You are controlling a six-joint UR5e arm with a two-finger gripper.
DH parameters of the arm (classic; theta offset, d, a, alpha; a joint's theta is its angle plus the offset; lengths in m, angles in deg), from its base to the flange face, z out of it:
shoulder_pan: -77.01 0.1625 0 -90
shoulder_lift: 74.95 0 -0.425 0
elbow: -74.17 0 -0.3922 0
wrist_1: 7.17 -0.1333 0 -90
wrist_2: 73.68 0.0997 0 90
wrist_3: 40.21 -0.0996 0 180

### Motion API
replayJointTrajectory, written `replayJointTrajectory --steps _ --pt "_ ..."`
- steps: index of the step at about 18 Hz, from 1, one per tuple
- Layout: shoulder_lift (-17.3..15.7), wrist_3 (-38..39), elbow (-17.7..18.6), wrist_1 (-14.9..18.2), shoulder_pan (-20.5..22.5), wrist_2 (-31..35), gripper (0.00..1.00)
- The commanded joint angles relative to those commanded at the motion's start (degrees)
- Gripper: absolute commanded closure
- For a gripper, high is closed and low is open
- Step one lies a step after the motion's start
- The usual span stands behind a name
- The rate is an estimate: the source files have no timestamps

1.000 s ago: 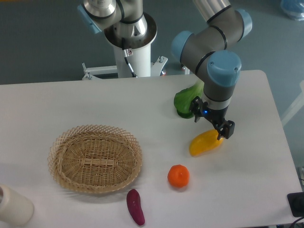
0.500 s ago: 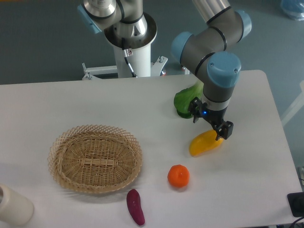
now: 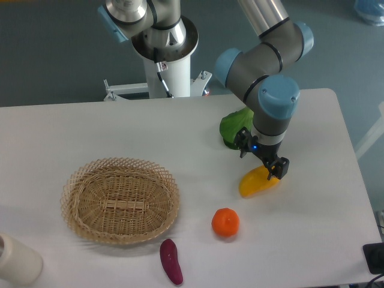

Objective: Pick up the mango from the table
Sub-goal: 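Lower the gripper down onto the yellow mango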

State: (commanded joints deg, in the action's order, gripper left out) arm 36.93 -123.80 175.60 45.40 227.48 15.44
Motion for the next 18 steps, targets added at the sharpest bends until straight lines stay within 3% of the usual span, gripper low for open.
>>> replayJointTrajectory --steps 13,18 --pt "3.0 0.0 0.3 -0.8 -0.1 0.4 0.0" --pt "4.5 0.0 0.2 -3.6 -0.2 0.4 0.0"
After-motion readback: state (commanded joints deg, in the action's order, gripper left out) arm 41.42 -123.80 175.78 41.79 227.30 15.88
